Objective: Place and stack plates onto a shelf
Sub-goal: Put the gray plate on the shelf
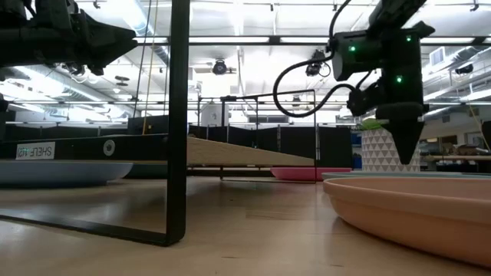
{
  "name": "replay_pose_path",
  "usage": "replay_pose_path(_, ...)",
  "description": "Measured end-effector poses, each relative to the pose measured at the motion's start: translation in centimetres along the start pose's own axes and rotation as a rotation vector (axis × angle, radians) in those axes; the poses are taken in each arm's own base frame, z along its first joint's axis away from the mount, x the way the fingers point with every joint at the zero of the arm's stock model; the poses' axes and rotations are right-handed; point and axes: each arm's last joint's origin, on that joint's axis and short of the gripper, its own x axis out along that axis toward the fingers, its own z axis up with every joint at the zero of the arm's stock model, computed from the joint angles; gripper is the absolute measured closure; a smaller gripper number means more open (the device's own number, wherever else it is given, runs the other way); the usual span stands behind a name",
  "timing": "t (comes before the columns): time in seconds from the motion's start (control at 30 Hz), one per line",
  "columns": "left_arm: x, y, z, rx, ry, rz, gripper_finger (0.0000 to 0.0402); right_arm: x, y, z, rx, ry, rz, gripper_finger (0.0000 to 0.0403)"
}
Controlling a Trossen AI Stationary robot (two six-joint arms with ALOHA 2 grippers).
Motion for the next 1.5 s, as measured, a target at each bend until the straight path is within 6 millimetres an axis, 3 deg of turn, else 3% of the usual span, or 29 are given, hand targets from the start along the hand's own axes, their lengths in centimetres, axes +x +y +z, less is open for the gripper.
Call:
replay_pose_path(0.2, 0.0, 0.0, 0.0, 0.000, 0.001, 0.000, 0.0239, 0.7, 0.0, -0.1, -0.022, -0.014, 0.013, 0.0221)
replay_pose_path(0.4, 0.0, 0.0, 0.0, 0.000, 0.000, 0.000, 0.0239, 1.9, 0.0, -0.5, -0.027, -0.033, 0.021, 0.0225)
replay_pose_path(0.57, 0.0, 0.0, 0.0, 0.000, 0.000, 0.000, 0.0239, 2.5, -0.5, -0.9, -0.025, -0.017, -0.003, 0.0270)
replay_pose_path(0.8, 0.0, 0.0, 0.1, -0.005, -0.007, 0.001, 0.0239, 2.9, -0.5, -1.3, -0.055, 0.018, 0.025, 0.0382)
replay_pose_path(0.9, 0.0, 0.0, 0.0, -0.045, 0.003, 0.000, 0.0239, 2.8, -0.5, -1.3, -0.034, 0.040, 0.034, 0.0388)
replay_pose_path(1.23, 0.0, -0.3, -0.5, -0.279, 0.060, -0.081, 0.0239, -0.9, 1.0, -1.2, -0.084, 0.057, -0.026, 0.0390)
replay_pose_path(1.5, 0.0, -0.3, -0.5, -0.413, 0.068, -0.082, 0.0239, -4.8, 3.0, -1.3, -0.157, 0.019, -0.010, 0.0390)
